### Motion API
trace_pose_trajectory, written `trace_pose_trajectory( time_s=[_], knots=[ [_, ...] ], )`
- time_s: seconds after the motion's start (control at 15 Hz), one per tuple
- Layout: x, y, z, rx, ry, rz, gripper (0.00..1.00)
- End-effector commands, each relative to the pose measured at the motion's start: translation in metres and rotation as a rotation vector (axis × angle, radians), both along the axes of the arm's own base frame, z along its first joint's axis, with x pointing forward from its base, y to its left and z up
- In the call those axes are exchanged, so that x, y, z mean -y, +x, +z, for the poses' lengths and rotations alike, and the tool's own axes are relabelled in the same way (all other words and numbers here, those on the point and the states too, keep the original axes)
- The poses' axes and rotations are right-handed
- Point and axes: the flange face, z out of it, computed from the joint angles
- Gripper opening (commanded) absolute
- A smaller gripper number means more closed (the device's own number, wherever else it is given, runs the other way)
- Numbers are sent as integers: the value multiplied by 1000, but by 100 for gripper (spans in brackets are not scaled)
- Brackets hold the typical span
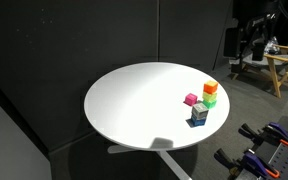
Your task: Pick up the orange block from the light green block and move it on the gray block top
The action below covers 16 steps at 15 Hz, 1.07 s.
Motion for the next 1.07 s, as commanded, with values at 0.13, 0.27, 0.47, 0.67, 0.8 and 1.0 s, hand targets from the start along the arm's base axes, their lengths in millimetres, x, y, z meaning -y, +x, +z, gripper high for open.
trace_pose_trajectory(
  time_s=[0.13, 0.27, 0.47, 0.67, 0.8, 1.0],
  knots=[
    [12, 9, 10, 7, 64, 4, 100],
    [21, 16, 14, 17, 95, -4, 100],
    [36, 28, 22, 37, 161, -8, 100],
    [53, 42, 28, 74, 209, -30, 100],
    [62, 51, 29, 109, 227, -48, 100],
    [76, 66, 29, 173, 236, -87, 100]
  ],
)
